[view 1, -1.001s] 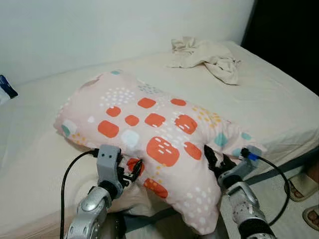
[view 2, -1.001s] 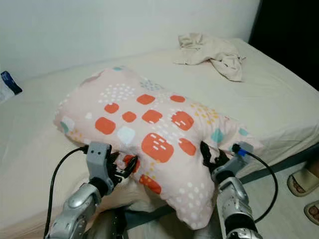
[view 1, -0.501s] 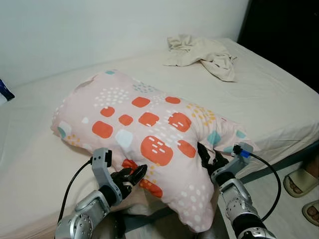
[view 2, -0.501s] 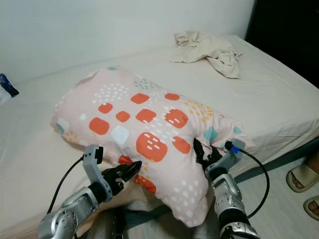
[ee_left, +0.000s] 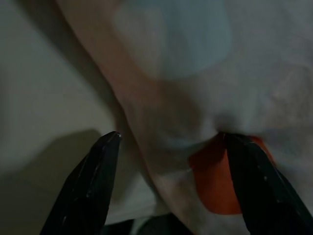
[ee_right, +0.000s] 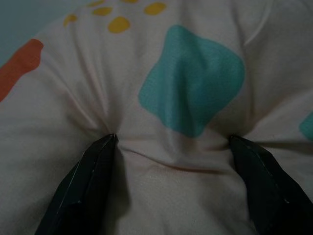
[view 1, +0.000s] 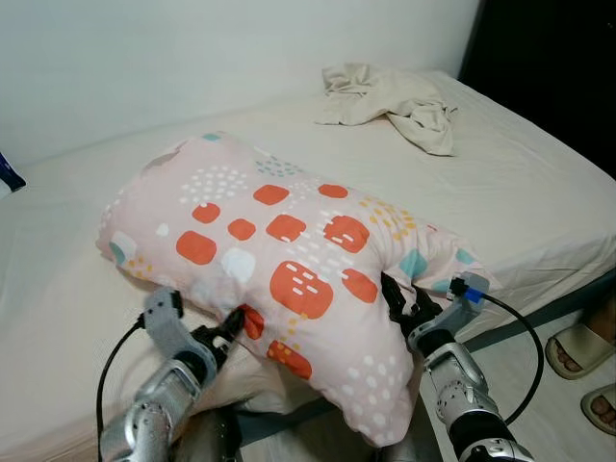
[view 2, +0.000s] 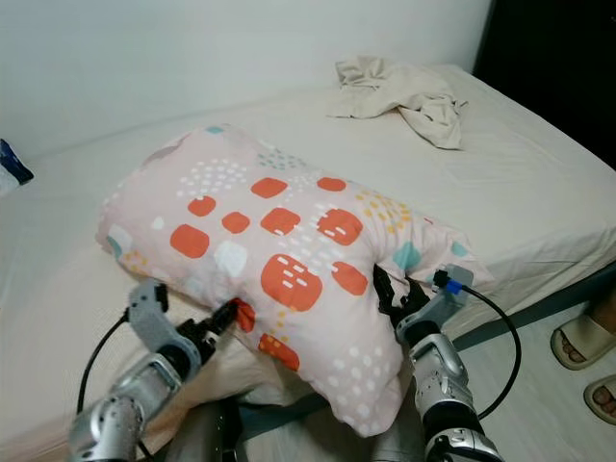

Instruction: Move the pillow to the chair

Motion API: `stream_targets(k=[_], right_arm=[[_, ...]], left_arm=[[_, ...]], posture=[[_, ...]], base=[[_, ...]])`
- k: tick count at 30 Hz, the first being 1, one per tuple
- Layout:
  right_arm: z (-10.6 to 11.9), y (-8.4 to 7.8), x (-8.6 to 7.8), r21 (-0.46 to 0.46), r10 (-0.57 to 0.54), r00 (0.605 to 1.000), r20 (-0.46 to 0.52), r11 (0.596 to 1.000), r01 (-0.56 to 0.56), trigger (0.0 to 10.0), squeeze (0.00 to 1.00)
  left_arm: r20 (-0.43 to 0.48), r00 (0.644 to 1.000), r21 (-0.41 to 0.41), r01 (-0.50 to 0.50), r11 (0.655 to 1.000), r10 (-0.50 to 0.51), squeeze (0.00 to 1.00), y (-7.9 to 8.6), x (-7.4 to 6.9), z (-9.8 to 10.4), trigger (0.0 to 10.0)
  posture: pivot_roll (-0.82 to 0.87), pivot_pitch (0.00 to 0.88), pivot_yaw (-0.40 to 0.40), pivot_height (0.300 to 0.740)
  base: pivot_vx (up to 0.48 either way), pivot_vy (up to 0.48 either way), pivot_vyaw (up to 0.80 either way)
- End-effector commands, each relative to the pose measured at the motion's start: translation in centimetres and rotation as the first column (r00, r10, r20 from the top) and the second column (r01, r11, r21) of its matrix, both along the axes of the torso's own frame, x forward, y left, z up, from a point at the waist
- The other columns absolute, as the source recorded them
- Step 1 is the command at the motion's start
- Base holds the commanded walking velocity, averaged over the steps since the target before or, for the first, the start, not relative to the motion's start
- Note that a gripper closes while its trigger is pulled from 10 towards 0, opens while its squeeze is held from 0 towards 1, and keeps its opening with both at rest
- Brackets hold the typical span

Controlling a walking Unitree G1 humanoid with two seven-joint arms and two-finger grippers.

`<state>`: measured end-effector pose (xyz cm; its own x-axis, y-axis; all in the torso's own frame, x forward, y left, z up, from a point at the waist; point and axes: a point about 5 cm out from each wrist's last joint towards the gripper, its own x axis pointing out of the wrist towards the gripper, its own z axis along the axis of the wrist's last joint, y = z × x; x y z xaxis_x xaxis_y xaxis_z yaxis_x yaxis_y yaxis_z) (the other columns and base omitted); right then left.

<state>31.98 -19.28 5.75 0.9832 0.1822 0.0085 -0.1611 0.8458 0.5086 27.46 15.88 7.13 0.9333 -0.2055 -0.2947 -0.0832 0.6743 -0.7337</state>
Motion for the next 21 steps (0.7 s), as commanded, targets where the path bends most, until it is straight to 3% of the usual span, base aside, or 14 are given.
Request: stream_targets(k=[1,3,5,6,8,15,21], right_arm=[[-0.8,1.8,-0.2,0.005,0.070,0.997,-0.040,0.998,-0.069,10.0,0.00],[-0.8,1.7,-0.2,0.007,0.069,0.997,-0.038,0.998,-0.069,10.0,0.00],[-0.8,1.7,-0.2,0.007,0.069,0.997,-0.038,0.998,-0.069,10.0,0.00],[-0.8,1.7,-0.2,0.005,0.069,0.997,-0.036,0.998,-0.068,10.0,0.00],[-0.8,1.6,-0.3,0.003,0.067,0.997,-0.036,0.998,-0.067,10.0,0.00],[-0.7,1.5,-0.3,0.001,0.065,0.997,-0.032,0.998,-0.065,10.0,0.00],[-0.7,1.5,-0.4,0.004,0.065,0.997,-0.029,0.998,-0.065,10.0,0.00]], left_arm=[[-0.037,0.999,-0.119,-0.027,0.992,0.023,0.00,-0.4,-0.3,-0.7,10.0],[-0.013,1.000,-0.263,-0.020,0.964,0.017,0.00,-0.8,-0.2,-0.2,10.0],[-0.013,1.000,-0.263,-0.020,0.964,0.017,0.00,-0.8,-0.2,-0.2,10.0],[0.019,1.000,-0.367,0.022,0.930,-0.016,0.00,-1.5,-0.3,0.3,10.0],[0.053,0.998,-0.443,0.062,0.894,-0.043,0.00,-2.1,-0.3,0.8,10.0],[0.128,0.989,-0.516,0.131,0.847,-0.074,0.00,-3.3,0.1,1.8,10.0],[0.130,0.990,-0.528,0.117,0.841,-0.055,0.00,-3.9,0.8,1.7,10.0]], posture=[[0.01,0.237,0.092,0.570],[0.01,0.238,0.091,0.570],[0.01,0.238,0.091,0.570],[0.01,0.239,0.089,0.570],[0.01,0.239,0.088,0.570],[0.00,0.245,0.085,0.570],[0.00,0.251,0.083,0.570]], base=[[0.000,0.000,0.00],[0.000,0.000,0.00],[0.000,0.000,0.00],[0.000,0.000,0.00],[0.000,0.000,0.00],[0.000,0.000,0.00],[0.000,0.000,0.00]])
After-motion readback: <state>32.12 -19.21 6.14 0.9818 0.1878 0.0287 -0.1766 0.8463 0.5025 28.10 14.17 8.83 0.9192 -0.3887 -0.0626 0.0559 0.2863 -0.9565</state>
